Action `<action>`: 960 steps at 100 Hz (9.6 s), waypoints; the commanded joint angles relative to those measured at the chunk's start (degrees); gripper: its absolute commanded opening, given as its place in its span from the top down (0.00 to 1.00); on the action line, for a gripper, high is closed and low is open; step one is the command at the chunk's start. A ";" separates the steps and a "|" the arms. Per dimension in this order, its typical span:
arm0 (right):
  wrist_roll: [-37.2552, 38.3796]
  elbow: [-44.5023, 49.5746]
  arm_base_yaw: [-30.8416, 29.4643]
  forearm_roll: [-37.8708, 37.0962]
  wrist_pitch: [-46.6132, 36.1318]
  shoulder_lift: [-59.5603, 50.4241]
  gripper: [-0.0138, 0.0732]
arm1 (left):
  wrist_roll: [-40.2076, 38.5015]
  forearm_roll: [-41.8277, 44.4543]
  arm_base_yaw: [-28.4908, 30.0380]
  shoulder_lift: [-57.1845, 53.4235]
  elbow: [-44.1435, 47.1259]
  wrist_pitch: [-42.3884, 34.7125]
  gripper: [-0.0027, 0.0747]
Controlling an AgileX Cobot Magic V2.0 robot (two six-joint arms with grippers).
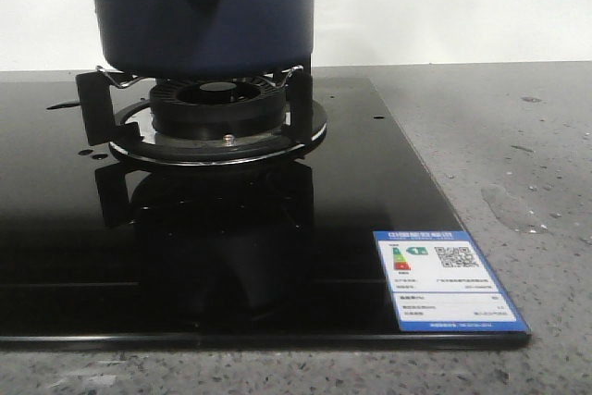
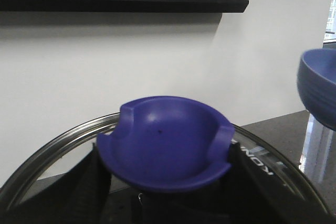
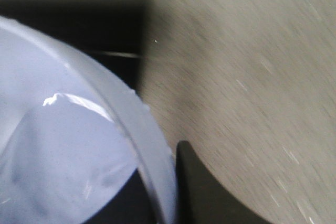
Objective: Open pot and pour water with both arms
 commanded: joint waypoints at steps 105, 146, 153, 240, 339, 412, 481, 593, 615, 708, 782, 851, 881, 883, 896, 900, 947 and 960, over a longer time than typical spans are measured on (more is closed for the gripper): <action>5.65 -29.64 32.95 -50.83 -13.57 20.47 0.89 | -0.49 -3.08 -0.66 -0.37 -1.88 1.87 0.49; 8.60 -29.64 38.04 -69.69 -13.37 23.25 0.89 | -0.49 -3.08 -0.66 -0.37 -1.88 1.87 0.49; 9.02 -29.64 38.84 -72.89 -13.10 23.57 0.89 | -0.49 -3.08 -0.66 -0.37 -1.88 1.87 0.49; 13.50 -29.64 46.59 -102.46 -15.16 23.73 0.89 | -0.49 -3.08 -2.31 -0.37 -1.88 1.48 0.49; 9.38 -24.41 7.54 -15.76 2.92 6.40 0.89 | 4.02 -3.20 -9.93 16.80 -14.54 6.50 0.49; -0.04 43.45 -16.40 -2.59 -19.78 -17.03 0.89 | 7.67 -4.21 -9.93 35.98 -22.02 14.43 0.49; -0.04 38.62 -16.40 -2.26 -20.38 -20.60 0.31 | 8.11 -4.21 -7.43 36.21 -22.16 12.33 0.49; -0.04 25.71 -11.18 -0.42 -18.04 -35.26 0.55 | 8.14 -4.21 -7.43 28.42 -22.16 13.81 0.34; -3.06 32.92 -5.91 -4.79 -19.52 -41.01 0.93 | 5.86 -4.21 -7.43 14.88 -15.75 8.37 0.83; -8.64 69.87 2.53 -5.00 -38.33 -85.00 0.91 | -0.04 -4.11 -7.43 -25.72 19.11 -11.69 0.99; -8.64 69.87 2.53 -5.00 -38.33 -85.00 0.91 | -0.34 -0.08 -7.43 -25.51 19.11 -13.42 0.99; -8.64 69.87 2.53 -5.00 -38.33 -85.00 0.91 | -97.45 103.26 -0.49 -35.19 32.38 -17.35 0.99; -8.64 69.87 2.53 -5.00 -38.33 -85.00 0.91 | -100.29 102.31 6.35 -39.92 38.59 -7.77 0.99; -8.64 69.87 2.53 -5.00 -38.33 -85.00 0.91 | -100.29 102.31 6.72 -40.32 38.59 -6.31 0.99; -8.64 69.87 2.53 -5.00 -38.33 -85.00 0.91 | -100.29 102.31 8.79 -42.09 38.59 -2.04 0.99; -8.64 69.87 2.53 -5.00 -38.33 -85.00 0.91 | -100.29 102.31 9.44 -42.09 38.59 -2.04 0.99; -8.64 69.87 2.53 -5.00 -38.33 -85.00 0.91 | -100.29 102.31 10.28 -42.09 38.59 -2.19 0.99; -8.64 69.87 2.53 -5.00 -38.33 -85.00 0.91 | -100.29 102.31 10.28 -42.09 38.59 -2.19 0.99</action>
